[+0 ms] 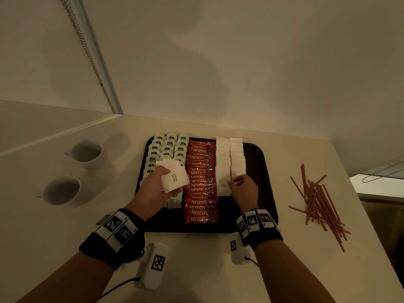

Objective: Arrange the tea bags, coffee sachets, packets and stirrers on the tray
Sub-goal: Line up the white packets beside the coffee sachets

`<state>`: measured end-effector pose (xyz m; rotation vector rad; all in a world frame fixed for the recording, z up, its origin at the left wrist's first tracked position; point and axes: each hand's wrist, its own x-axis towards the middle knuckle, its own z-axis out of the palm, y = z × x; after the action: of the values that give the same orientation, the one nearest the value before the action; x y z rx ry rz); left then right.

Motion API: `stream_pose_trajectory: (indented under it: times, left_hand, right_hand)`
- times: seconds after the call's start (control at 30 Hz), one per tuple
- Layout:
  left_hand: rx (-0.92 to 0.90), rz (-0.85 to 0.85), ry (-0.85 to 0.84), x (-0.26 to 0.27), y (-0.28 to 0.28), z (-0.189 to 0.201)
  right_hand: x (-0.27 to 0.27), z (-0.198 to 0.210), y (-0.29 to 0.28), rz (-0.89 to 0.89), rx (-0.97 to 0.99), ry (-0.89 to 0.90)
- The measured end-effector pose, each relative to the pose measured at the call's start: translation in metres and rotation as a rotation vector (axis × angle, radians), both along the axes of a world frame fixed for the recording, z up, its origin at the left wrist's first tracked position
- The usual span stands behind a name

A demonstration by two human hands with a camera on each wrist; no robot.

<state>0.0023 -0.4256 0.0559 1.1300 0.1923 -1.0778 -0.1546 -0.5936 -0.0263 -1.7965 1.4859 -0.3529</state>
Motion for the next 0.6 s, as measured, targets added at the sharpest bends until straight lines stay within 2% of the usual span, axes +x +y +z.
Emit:
stream_pose_trajectory:
  times: [0.07, 0.13, 0.2, 0.27, 0.43, 0.53, 0.6]
  left_hand:
    - [0.014, -0.011, -0.018, -0.002, -0.003, 0.0]
    - [0.03, -0.044, -0.045, -0.004, -0.005, -0.001]
    - [0.045, -0.122, -0.105, -0.006, -0.006, -0.001]
    - [0.051, -0.194, -0.174, -0.008, -0.006, -0.002]
    - [0.068, -0.204, -0.285, -0.005, -0.006, -0.004]
    - [0.036, -0.188, -0.278, -0.005, -0.007, -0.003]
    - [0.041, -0.172, -0.325, -0.004, -0.007, -0.005]
  right_hand:
    - [0.013, 0.022, 0.01, 0.114, 0.007, -0.186]
    - [0.03, 0.048, 0.025, 0.299, 0.114, -0.356]
    - [0.044, 0.064, 0.037, 0.468, 0.17, -0.376]
    - [0.052, 0.069, 0.043, 0.551, 0.134, -0.365]
    - [0.054, 0.068, 0.043, 0.546, 0.094, -0.362]
    - [0.05, 0.067, 0.04, 0.41, 0.101, -0.414]
    - [0.045, 0.069, 0.04, 0.354, 0.189, -0.465]
